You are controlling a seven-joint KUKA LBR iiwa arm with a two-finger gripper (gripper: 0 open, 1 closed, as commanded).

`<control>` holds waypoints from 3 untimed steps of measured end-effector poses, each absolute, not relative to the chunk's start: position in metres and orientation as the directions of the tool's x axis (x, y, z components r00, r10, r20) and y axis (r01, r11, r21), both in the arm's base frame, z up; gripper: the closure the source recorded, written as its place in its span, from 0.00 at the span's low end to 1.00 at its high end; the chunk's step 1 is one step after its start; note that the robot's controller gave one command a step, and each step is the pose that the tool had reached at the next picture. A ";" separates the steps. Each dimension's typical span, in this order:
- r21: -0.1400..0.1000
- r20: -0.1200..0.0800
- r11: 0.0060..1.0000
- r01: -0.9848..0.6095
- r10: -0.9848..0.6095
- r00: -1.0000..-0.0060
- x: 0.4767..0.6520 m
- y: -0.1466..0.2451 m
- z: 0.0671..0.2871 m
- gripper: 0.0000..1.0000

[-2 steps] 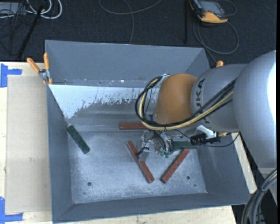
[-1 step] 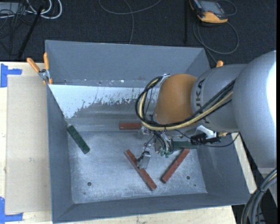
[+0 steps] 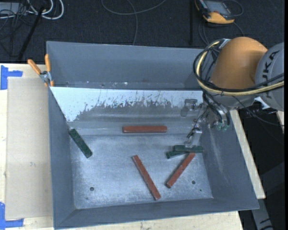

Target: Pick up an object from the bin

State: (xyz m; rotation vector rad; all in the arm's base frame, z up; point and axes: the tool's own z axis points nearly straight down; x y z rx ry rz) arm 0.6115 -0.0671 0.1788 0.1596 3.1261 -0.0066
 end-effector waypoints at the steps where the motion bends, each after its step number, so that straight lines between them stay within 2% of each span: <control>1: 0.003 0.003 0.949 -0.315 -0.315 -0.949 0.601 -0.103 0.069 0.00; 2: 0.002 0.001 0.950 -0.313 -0.313 -0.950 0.603 -0.103 0.073 1.00; 3: -0.004 -0.006 0.781 -0.625 -0.625 -0.781 0.601 -0.082 0.219 1.00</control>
Offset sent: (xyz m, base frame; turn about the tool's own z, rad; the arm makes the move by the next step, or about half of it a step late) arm -0.0093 -0.0364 -0.1088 -0.4249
